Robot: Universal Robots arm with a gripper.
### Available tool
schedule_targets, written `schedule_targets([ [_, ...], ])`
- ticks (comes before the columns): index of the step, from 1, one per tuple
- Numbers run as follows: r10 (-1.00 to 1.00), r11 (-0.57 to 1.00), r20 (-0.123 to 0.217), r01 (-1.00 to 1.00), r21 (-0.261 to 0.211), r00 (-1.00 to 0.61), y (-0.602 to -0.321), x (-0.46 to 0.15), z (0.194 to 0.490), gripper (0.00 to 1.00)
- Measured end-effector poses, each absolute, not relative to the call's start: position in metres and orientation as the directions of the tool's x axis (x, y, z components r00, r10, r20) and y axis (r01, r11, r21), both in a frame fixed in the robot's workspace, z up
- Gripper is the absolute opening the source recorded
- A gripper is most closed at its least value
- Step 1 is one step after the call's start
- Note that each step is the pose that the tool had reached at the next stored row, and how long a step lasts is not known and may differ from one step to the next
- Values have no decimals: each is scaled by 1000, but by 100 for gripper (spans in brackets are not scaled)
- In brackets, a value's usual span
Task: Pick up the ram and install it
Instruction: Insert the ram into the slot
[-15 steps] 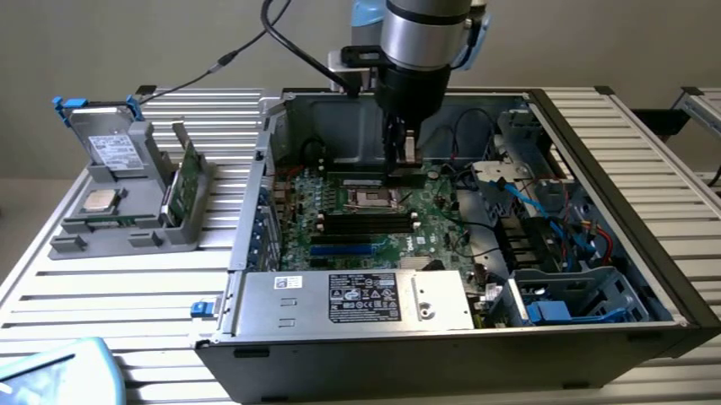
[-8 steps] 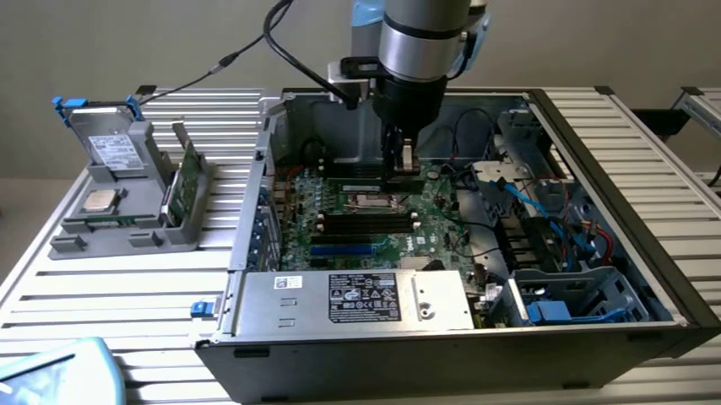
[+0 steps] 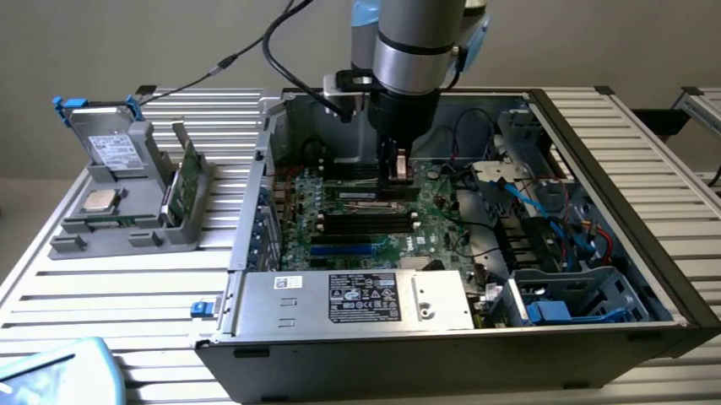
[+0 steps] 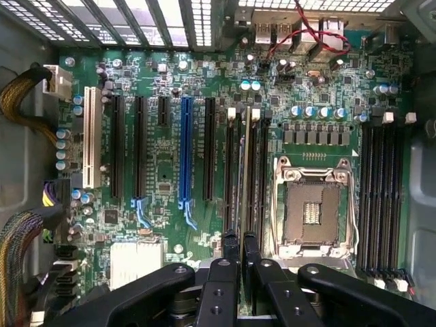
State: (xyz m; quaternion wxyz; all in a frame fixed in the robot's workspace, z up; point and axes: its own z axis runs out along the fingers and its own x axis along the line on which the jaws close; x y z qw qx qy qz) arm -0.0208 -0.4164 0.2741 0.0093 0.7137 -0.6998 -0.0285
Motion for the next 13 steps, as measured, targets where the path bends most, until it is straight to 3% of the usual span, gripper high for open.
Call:
schedule_targets([
  [13,-999,-21,-28,-998,53,19,-416,-24,251,14],
])
